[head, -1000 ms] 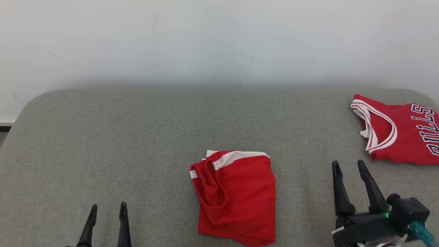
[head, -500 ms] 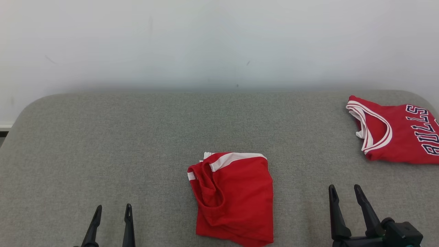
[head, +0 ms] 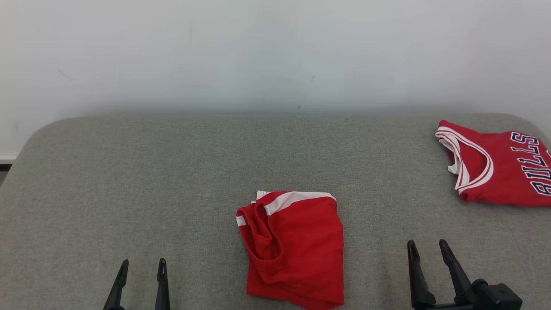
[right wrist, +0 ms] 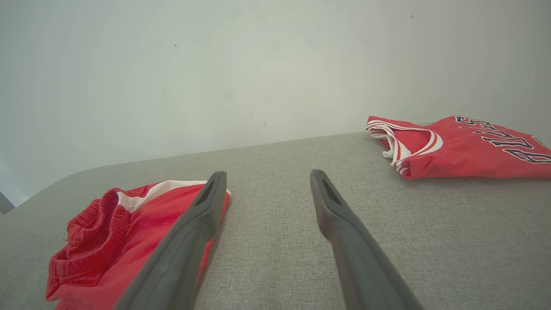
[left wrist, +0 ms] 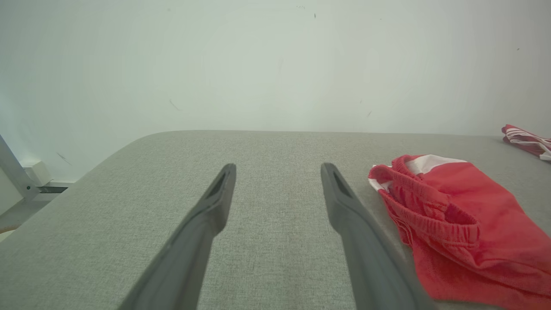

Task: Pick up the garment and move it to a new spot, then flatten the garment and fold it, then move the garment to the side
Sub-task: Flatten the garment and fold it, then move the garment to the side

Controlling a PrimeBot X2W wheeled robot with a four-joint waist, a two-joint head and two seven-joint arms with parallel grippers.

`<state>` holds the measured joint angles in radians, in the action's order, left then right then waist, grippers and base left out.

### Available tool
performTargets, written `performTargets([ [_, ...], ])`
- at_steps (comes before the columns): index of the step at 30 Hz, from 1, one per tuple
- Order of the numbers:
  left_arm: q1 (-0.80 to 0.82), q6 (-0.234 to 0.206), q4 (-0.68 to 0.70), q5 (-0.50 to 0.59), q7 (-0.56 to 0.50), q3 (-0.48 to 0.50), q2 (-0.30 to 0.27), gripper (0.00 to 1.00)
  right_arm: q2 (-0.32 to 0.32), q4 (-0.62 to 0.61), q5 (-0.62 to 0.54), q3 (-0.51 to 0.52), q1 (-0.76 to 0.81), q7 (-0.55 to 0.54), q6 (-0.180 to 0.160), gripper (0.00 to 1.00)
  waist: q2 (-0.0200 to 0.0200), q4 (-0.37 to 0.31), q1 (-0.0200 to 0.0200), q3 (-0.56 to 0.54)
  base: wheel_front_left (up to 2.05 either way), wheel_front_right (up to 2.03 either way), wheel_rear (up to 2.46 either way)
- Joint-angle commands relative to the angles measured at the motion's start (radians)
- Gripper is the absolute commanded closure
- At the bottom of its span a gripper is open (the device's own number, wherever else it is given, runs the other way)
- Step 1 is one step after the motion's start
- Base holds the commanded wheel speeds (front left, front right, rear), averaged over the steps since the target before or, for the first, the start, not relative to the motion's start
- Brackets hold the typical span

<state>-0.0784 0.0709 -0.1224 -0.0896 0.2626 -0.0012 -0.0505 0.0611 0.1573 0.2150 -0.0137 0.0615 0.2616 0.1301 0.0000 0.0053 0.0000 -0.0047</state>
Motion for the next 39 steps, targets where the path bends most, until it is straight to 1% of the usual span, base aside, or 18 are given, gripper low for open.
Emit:
performTargets([
  [1, -0.004, 0.0, 0.002, 0.008, 0.003, -0.001, 0.0, 0.0, -0.005, 0.005, -0.01, -0.001, 0.003, 0.003, 0.001, 0.0, 0.0, 0.001, 0.0, 0.0, 0.0, 0.0, 0.0],
  [27, -0.003, 0.002, -0.001, 0.005, 0.003, 0.003, 0.0, 0.0, -0.01, 0.023, -0.011, -0.003, -0.011, 0.003, 0.001, 0.0, 0.0, -0.001, 0.0, 0.006, 0.0, 0.0, 0.0],
  [34, 0.004, 0.004, -0.005, -0.004, 0.003, -0.005, 0.0, 0.0, -0.01, 0.087, -0.014, -0.054, -0.079, 0.003, 0.001, 0.0, 0.0, 0.004, 0.0, 0.006, 0.0, 0.0, 0.0],
  [39, 0.017, 0.005, -0.008, -0.005, 0.003, -0.013, 0.0, 0.0, -0.012, 0.175, 0.003, -0.093, -0.191, 0.003, 0.001, 0.0, 0.0, 0.018, 0.0, 0.007, 0.0, 0.0, 0.0],
])
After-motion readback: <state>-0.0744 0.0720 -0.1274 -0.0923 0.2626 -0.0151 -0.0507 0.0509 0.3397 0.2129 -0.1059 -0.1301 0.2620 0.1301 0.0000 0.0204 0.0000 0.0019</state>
